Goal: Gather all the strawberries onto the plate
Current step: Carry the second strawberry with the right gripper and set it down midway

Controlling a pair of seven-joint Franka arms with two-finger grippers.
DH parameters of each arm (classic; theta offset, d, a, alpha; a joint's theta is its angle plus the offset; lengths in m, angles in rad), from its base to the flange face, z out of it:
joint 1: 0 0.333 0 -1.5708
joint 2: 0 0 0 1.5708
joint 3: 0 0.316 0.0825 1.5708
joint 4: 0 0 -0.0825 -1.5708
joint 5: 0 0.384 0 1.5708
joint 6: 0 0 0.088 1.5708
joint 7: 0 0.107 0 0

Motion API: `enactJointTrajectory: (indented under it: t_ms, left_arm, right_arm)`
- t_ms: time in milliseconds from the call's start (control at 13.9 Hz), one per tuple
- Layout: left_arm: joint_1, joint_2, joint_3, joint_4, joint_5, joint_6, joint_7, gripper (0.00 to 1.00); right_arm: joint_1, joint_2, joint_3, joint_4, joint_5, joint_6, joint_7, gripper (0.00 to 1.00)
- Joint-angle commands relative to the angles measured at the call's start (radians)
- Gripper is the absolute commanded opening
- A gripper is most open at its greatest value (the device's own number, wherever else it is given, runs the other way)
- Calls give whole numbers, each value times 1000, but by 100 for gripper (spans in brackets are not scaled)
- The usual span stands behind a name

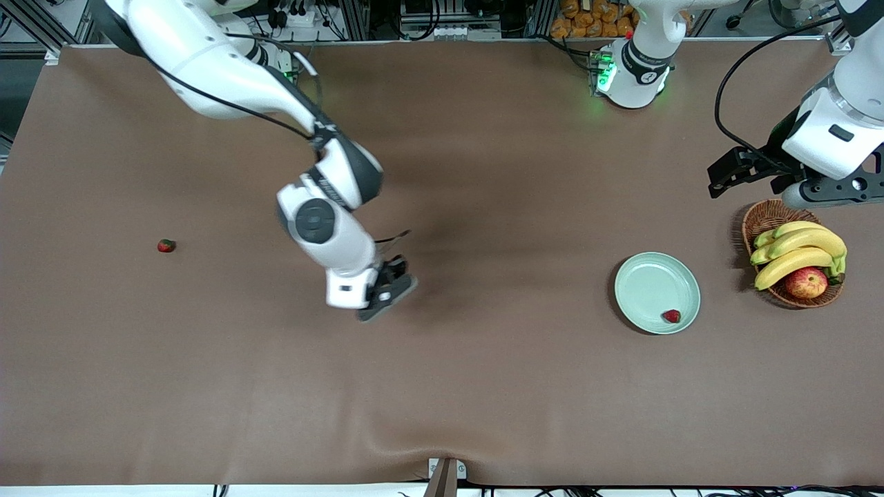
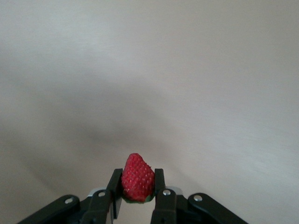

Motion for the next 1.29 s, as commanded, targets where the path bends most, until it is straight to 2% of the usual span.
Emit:
enactJointTrajectory:
  t_ms: [0,359,646,718,790,1005,1221]
  left_arm:
    - [6,-22,3,-15,-19,-10,22,100]
    - [8,-23,3,-12,-21,-26,21,100]
    - [-4,0,1,-14,-36,-9,2,100]
    - [-6,10,-5,-17,-38,-3,1,100]
    - [-4,26,-11,-21,-39,7,1,100]
    - [-6,30,-12,-56,-39,45,1,100]
    - [-6,70,-34,-96,-44,94,-8,100]
  right_arm:
    - [86,96,-6,85,-15,62,70,0]
    - [253,201,-14,203,-18,98,160,0]
    - [323,221,-23,208,-15,100,189,0]
    - [333,221,-22,208,-15,100,187,40]
    - [352,221,-25,206,-21,103,186,99]
    - [369,200,-45,206,-23,107,180,100]
    - [298,137,-51,188,-20,78,181,100]
